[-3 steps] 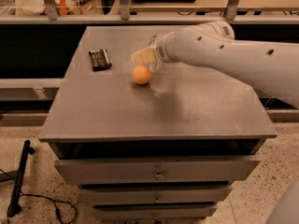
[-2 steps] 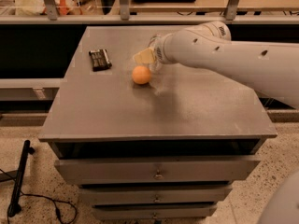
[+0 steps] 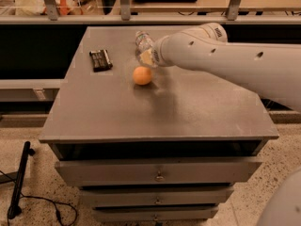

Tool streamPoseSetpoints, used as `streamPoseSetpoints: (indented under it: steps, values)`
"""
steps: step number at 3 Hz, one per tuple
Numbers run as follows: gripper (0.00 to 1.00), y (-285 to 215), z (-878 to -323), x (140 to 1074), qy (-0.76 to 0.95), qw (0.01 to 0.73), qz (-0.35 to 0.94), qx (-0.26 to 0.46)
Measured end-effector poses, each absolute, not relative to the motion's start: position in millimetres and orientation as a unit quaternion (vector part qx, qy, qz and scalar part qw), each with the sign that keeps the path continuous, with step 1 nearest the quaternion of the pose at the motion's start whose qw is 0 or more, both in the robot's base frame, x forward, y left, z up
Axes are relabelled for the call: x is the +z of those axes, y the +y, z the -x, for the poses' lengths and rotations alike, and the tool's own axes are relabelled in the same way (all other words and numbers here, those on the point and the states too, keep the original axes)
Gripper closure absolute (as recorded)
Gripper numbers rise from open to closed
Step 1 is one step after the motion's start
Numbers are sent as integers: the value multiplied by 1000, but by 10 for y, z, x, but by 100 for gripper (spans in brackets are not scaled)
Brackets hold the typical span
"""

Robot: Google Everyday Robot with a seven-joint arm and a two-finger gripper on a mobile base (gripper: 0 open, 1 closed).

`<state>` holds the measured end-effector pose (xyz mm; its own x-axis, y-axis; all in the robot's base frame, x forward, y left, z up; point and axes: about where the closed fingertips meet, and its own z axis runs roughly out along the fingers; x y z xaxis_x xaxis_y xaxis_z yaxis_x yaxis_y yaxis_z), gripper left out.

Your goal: Pick water bottle

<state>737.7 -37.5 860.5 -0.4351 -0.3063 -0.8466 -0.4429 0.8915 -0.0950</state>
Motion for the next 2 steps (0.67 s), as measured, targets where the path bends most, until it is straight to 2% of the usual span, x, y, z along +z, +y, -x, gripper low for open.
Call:
streamPoseSetpoints:
  steps: [1,2]
  values:
    - [86,-306,-7358,8607,839,486,236,70]
    - [100,-195,-7350,8697,823,502,252,87]
